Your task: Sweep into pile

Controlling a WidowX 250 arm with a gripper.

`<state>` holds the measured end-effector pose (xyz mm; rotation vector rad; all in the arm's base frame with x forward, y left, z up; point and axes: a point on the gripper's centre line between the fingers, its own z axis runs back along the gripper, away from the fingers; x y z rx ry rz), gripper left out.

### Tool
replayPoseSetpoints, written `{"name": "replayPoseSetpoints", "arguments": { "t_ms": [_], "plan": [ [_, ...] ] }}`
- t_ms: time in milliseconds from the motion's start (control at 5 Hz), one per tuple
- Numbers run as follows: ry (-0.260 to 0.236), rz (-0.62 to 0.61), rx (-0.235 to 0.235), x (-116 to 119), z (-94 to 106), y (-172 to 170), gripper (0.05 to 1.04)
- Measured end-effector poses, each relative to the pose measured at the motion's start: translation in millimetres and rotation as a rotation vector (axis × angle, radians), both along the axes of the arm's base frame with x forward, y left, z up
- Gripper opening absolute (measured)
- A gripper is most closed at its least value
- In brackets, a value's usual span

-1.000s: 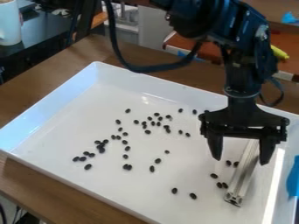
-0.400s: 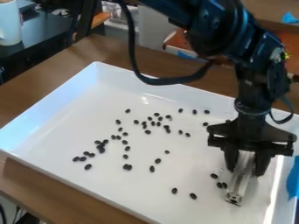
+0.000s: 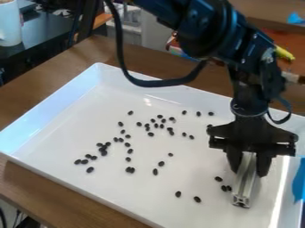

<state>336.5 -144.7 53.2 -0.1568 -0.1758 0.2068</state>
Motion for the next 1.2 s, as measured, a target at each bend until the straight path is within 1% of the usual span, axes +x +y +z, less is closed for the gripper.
{"name": "replayPoseSetpoints", "arguments": {
  "t_ms": [200,400,600,1000,1200],
  "plan": [
    [0.011,0.003,0.003,1,-0.2,27,0.418],
    [-0.001,-0.007,0.017,5,-1.1,45,0.418],
    [-0.008,-0.015,0.047,7,-2.7,61,0.418],
    [0.016,-0.013,0.079,8,-3.6,93,0.418],
    [0.055,-0.006,0.089,4,-4.0,119,0.418]
  ]
}}
